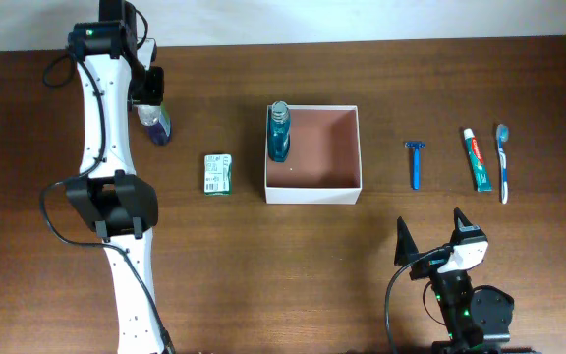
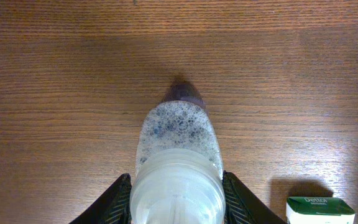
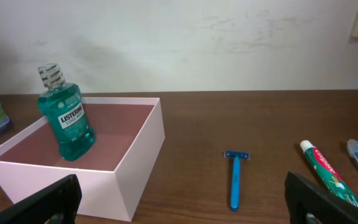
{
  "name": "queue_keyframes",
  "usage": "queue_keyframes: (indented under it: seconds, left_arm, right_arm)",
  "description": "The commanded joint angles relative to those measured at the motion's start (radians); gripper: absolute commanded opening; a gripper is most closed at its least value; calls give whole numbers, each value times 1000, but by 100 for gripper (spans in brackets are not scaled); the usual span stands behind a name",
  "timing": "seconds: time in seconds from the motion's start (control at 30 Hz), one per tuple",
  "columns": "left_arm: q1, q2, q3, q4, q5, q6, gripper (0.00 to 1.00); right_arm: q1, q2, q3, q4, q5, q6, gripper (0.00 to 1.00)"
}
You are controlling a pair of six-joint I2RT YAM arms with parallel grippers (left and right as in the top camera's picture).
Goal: Pack container
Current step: 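Grasp the soap pump bottle top with the left gripper and lift, then carry the soap pump bottle over the box beside the Listerine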
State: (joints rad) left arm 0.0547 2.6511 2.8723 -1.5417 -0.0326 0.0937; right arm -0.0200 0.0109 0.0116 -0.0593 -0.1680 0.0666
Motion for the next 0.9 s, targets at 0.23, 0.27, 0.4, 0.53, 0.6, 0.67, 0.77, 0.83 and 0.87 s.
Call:
queue_keyframes:
  seconds: [0.23,0.27,0.4,0.53,0.6,0.67,0.77,0.83,0.87]
  left_arm:
    - [4,-32,92,-16,48,-30,3]
    - [4,-42,100,-16,49,-31,3]
    - [4,-88,122,-13,53,-64,2]
    - [4,-145,143,-8,138,-81,1]
    - [4,-179,150,5,170,-117,1]
    - [2,-214,153,23,204,-150,1]
    - [-15,-270,153,57,273,-153,1]
    - [-36,-308,153,72,273,-153,1]
    - [-49,-328,153,80,273,-153,1]
  right_arm:
    - [-8,-7,-6,-3,-12,-7,99]
    - [-8,-7,-6,-3,-12,-7,99]
    - [-8,-7,-6,-3,-12,-7,98]
    - [-8,-7,-6,-3,-12,-7,99]
    - [-8,-7,-6,-4,-12,-7,99]
    - [-8,-7,-6,-3,-12,-7,99]
    - [-8,-7,-6,-4,-12,-7,99]
    - [-8,-7,-6,-3,-12,-7,99]
    - [-8,-7,-6,-3,-12,-7,99]
